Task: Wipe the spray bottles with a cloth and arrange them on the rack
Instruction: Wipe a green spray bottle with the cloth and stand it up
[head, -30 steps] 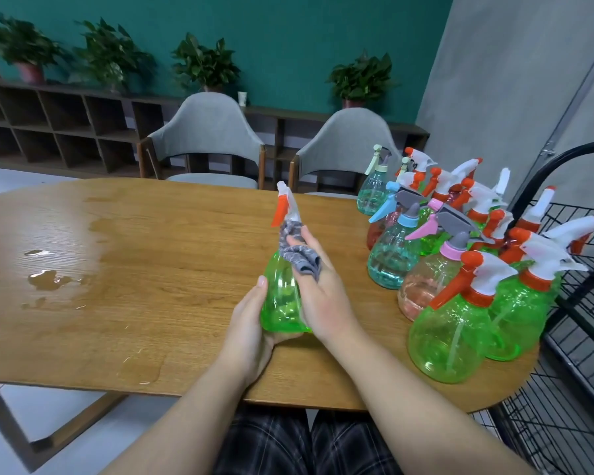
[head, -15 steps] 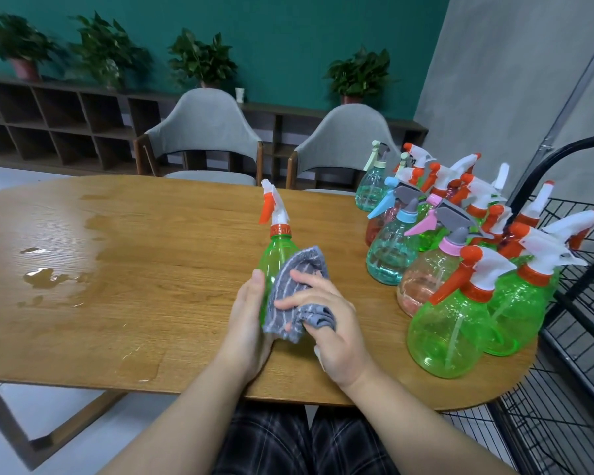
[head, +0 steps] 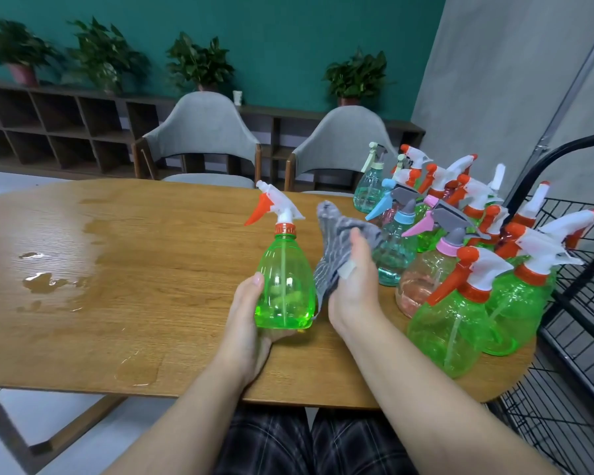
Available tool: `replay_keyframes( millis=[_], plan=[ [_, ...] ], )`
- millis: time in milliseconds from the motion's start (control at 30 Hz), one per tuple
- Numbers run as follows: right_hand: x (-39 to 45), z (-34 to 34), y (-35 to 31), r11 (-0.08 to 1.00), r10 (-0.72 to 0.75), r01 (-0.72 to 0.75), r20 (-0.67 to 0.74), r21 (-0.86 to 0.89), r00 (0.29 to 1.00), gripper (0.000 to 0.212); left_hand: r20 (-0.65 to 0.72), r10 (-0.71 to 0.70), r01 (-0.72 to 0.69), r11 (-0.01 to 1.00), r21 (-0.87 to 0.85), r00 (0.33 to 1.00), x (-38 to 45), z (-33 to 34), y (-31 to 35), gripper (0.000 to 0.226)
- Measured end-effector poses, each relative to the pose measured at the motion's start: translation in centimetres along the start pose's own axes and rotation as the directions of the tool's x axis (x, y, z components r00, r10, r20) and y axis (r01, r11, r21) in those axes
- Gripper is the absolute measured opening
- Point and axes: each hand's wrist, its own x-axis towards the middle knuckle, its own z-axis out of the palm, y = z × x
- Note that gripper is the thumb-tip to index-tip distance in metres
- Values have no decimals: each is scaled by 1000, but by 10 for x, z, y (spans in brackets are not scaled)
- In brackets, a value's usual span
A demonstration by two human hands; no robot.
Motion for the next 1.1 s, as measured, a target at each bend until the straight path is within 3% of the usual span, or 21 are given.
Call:
replay_keyframes(
  millis=[67,133,200,300,467,567,633,800,867,967,1033,1100],
  plan=[
    [-2,5,11,933,-82,127,145,-337,986,33,-17,10,-10,1000,20,1000,-1,3,1,63],
    [-5,4,23,813,-147,280,284,-510,947,38,3,12,-12,999,33,1000,-1,4,2,57],
    [-10,1,31,703,-223,435,407,-562,886,44,12,-1,1,1000,21,1000,-1,4,3,49],
    [-14,-7,37,564,-237,554,522,-613,819,50,12,-23,23,1000,14,1000,-1,4,4,41],
    [-20,-18,45,492,-268,662,625,-566,734,52,47,-24,26,999,-28,999,-2,4,4,42],
    [-23,-22,48,531,-286,665,628,-526,724,47,60,-28,30,999,-34,998,-5,6,7,48],
    [-24,-27,52,555,-311,680,638,-480,704,40,69,-34,36,999,-37,997,-7,6,10,63],
    [-32,-43,55,548,-334,774,765,-317,550,26,74,-92,99,990,-97,993,-10,2,13,90],
    [-35,-49,55,492,-341,826,812,-275,474,29,105,-124,140,977,-159,987,-13,0,14,90],
    [-35,-52,57,317,-310,908,875,-274,372,46,154,-136,165,966,-199,979,-12,-3,14,76],
    [-35,-44,58,239,-313,915,866,-325,389,57,126,-134,157,970,-187,983,-11,0,14,71],
    [-35,-30,58,286,-367,867,789,-409,493,63,93,-86,101,978,-180,992,-12,3,12,66]
  ],
)
